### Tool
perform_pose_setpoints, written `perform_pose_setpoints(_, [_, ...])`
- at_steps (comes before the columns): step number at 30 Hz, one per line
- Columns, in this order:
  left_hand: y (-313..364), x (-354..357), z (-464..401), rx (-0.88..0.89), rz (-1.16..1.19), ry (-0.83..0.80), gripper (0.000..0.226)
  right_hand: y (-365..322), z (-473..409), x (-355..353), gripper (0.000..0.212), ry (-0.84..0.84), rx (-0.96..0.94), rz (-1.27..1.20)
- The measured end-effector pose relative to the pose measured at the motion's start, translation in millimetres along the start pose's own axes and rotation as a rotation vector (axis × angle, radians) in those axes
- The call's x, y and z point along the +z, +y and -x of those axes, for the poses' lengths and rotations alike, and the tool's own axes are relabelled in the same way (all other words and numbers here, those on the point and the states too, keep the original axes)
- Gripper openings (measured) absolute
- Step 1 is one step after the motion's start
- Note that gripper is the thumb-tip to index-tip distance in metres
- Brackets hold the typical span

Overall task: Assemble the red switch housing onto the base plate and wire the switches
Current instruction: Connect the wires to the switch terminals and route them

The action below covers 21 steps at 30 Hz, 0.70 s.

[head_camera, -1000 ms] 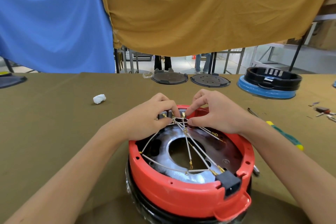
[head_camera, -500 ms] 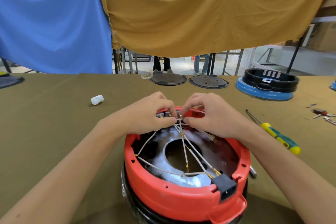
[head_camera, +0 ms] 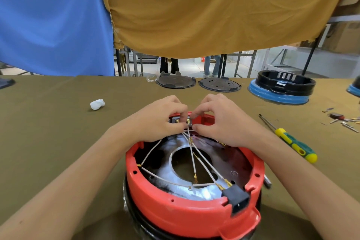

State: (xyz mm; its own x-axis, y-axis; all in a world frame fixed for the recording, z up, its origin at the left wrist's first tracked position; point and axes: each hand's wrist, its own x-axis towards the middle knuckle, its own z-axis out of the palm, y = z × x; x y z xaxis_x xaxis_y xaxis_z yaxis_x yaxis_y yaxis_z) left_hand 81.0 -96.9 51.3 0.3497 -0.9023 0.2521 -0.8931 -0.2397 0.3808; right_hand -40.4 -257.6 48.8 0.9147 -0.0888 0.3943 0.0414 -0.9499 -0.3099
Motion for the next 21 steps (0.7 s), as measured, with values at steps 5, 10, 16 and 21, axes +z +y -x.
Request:
perform_pose_setpoints(5, [-1.0, 0.4, 1.4, 0.005, 0.014, -0.005, 0.017, -0.6, -0.2, -0.5, 0.014, -0.026, -0.012, -0.009])
perform_pose_setpoints(10, [-0.7, -0.1, 1.0, -0.002, 0.010, -0.007, 0.017, 0.3, -0.7, -2.3, 0.013, -0.035, 0.013, -0.053])
perform_pose_setpoints(16, [-0.7, 0.5, 1.0, -0.007, -0.009, 0.002, 0.018, -1.7, -1.9, -5.0, 0.011, -0.045, 0.044, -0.192])
perform_pose_setpoints(21, [-1.4, 0.5, 1.0, 0.001, -0.001, 0.020, 0.021, 0.9, -2.6, -5.0, 0.011, -0.060, 0.061, -0.258])
